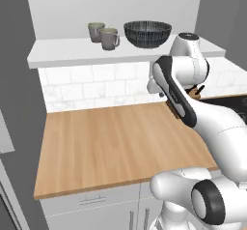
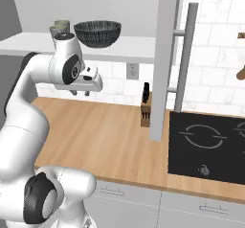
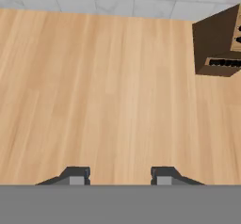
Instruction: Gather all objects into one cabinet and sort the glasses and bowls to opposite sides.
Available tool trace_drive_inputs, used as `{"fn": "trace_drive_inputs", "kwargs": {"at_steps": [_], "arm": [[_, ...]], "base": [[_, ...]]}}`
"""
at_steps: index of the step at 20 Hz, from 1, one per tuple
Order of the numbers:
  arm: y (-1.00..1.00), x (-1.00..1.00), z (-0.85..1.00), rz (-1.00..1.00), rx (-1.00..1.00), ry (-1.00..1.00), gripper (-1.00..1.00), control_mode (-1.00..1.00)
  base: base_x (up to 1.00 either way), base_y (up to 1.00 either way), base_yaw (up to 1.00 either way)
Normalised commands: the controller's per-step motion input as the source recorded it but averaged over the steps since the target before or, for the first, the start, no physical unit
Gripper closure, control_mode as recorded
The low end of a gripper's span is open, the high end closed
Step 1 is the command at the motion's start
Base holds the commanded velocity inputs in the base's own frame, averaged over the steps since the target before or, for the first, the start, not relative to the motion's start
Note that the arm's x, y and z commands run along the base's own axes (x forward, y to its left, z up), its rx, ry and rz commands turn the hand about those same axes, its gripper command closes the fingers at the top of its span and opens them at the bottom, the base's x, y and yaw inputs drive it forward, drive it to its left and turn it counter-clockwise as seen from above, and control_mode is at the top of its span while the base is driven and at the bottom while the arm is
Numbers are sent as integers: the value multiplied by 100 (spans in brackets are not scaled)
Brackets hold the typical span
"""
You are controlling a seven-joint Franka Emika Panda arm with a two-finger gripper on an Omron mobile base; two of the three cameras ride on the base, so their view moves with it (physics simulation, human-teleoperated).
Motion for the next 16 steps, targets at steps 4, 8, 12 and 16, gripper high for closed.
{"fn": "trace_drive_inputs", "kwargs": {"at_steps": [4,8,12,16], "arm": [[0,0,0,0,0,0,-100,100],[0,0,0,0,0,0,-100,100],[0,0,0,0,0,0,-100,100],[0,0,0,0,0,0,-100,100]], "base": [[-8,1,0],[-94,-9,-4],[-100,-24,-44],[-81,-5,-69]]}}
